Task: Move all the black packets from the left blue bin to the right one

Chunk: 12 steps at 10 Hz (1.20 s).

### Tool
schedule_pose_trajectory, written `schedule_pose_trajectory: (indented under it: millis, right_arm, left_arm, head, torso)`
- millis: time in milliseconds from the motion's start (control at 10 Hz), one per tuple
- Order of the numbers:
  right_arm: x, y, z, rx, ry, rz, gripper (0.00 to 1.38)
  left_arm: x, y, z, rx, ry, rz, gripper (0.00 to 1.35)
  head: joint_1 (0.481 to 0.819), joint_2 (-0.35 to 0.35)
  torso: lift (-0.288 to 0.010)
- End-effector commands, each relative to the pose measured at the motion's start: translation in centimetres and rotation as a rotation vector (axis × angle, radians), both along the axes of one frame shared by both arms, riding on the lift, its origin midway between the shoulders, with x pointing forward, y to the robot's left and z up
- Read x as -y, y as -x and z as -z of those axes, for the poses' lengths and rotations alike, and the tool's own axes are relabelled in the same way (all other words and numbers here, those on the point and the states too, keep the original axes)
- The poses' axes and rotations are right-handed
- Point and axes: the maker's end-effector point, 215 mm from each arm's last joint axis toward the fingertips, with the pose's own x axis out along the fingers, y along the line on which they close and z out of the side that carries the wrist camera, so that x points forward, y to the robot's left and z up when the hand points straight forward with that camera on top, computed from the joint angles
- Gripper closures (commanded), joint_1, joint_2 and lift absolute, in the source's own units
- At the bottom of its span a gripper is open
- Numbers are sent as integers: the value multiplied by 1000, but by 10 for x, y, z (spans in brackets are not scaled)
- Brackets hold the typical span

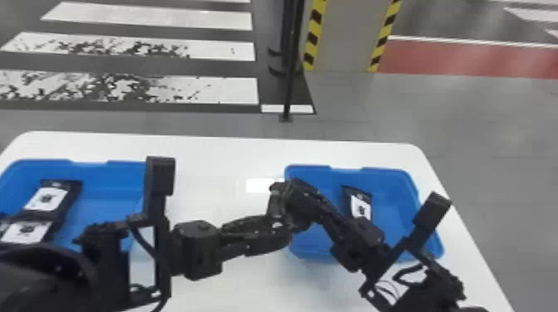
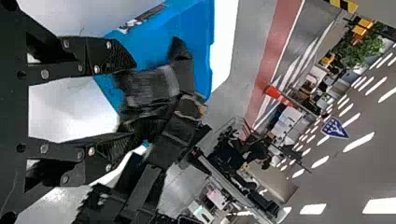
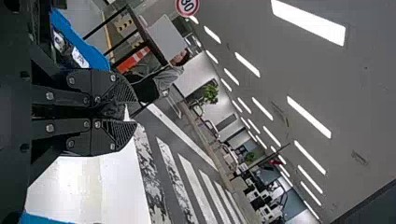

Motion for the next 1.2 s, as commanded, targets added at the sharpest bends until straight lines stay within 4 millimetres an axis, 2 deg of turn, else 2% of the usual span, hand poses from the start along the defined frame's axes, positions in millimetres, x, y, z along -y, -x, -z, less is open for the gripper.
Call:
schedule_pose_trajectory:
  millis: [0,100,300,500,600,800,900,1000,1100]
  right_arm:
    - [29,-19,7,1,35,53,1279]
    - [52,-33,12,0,56,95,1279]
    - [112,-65,41,-37,142,204,1276]
    - [171,-84,68,-82,212,311,1246]
    - [188,-88,80,-112,214,338,1075]
    - [211,-86,88,-123,282,396,420]
    - [221,-80,85,-103,320,442,130]
    - [233,-67,85,-93,354,492,59]
    - [236,-48,80,-74,367,527,113]
  left_arm:
    - [-17,1,-3,1,38,-50,154]
    - [-25,5,-7,8,55,-74,211]
    - [-54,5,-20,48,97,-160,225]
    - [-92,-5,-30,92,110,-263,225]
    - [-110,-8,-33,109,102,-305,225]
    - [-146,-17,-43,160,74,-380,225]
    - [-158,-20,-46,175,61,-403,226]
    - [-168,-22,-47,181,51,-422,228]
    - [-179,-25,-45,185,29,-444,229]
  head:
    - [695,-118]
    - [695,-125]
    - [695,-148]
    - [695,-186]
    - [695,-198]
    - [695,-197]
    - [695,-190]
    - [695,-187]
    - [695,-187]
  torso:
    - [-145]
    - [-145]
    - [-145]
    - [-145]
    - [-145]
    - [-145]
    - [-145]
    - [-144]
    - [-144]
